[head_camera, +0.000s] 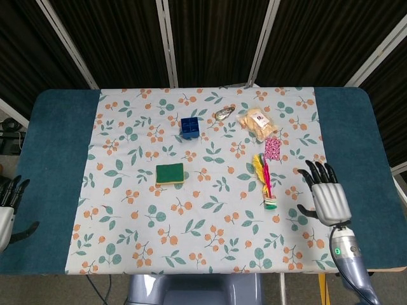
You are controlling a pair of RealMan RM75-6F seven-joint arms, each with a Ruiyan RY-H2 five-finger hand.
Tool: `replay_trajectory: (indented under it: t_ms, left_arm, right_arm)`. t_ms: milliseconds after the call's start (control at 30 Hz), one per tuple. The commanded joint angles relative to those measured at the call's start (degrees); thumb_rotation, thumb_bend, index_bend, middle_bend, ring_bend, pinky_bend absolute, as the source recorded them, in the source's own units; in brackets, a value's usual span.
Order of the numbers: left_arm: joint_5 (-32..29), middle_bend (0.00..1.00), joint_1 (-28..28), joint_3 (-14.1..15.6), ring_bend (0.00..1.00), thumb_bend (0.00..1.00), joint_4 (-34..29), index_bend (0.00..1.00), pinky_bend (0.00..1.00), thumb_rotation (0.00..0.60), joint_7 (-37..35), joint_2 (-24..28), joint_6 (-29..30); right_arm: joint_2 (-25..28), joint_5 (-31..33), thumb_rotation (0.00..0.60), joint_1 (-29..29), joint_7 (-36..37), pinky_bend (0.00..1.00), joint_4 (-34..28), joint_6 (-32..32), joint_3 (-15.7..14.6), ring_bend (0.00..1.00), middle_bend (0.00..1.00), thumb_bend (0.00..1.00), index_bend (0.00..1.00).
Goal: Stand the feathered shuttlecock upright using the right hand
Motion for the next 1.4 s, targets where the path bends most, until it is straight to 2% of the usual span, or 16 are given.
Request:
replay_trajectory:
  t_ms: [33,133,300,600,800,1000,1400]
  left_arm:
    - [0.35,0.00,-0.13,0.15,0.00,0.24,-0.02,0.00,0.00,0.569,-0.79,0.25,-0.27]
    - [0.18,0.00,-0.28,0.20,0.00,0.24,-0.14,0.00,0.00,0.566,-1.76,0.50,-0.82]
    - [-0.63,0.00,-0.57,0.13,0.00,0.24,-0.39,0.00,0.00,0.568,-3.11,0.90,-1.98]
    - [-1.37,0.00,-1.07,0.12,0.00,0.24,-0.87,0.00,0.00,0.565,-4.07,1.23,-3.43]
    - [-1.66,0.00,-1.28,0.09,0.00,0.24,-1.06,0.00,0.00,0.568,-4.10,1.19,-3.87]
    - [-1.92,0.00,-1.36,0.13,0.00,0.24,-1.23,0.00,0.00,0.565,-4.48,1.32,-4.22]
    - [-2.08,0.00,-1.49,0.19,0.00,0.24,-1.69,0.00,0.00,0.566,-4.56,1.41,-4.51]
  right_arm:
    - [-8.45,14.05,0.600,7.07,-6.72,0.00,1.46,-3.82,6.43,0.00,0.06,0.09,0.22]
    - [-14.04,22.02,0.600,11.03,-9.47,0.00,5.11,-3.71,9.53,0.00,0.08,0.10,0.25]
    - [-22.01,30.08,0.600,15.82,-10.41,0.00,13.33,-2.99,12.98,0.00,0.11,0.12,0.31]
    - [-32.71,37.42,0.600,22.18,-10.00,0.00,26.48,-0.98,17.23,0.00,0.13,0.12,0.35]
    - [-37.18,37.45,0.600,25.46,-8.11,0.00,35.26,-0.57,19.14,0.00,0.16,0.14,0.41]
    - [-39.09,37.12,0.600,26.12,-6.54,0.00,40.39,-0.92,19.36,0.00,0.20,0.15,0.46]
    - [-41.17,34.89,0.600,26.03,-3.57,0.00,44.29,-0.92,19.16,0.03,0.27,0.24,0.55]
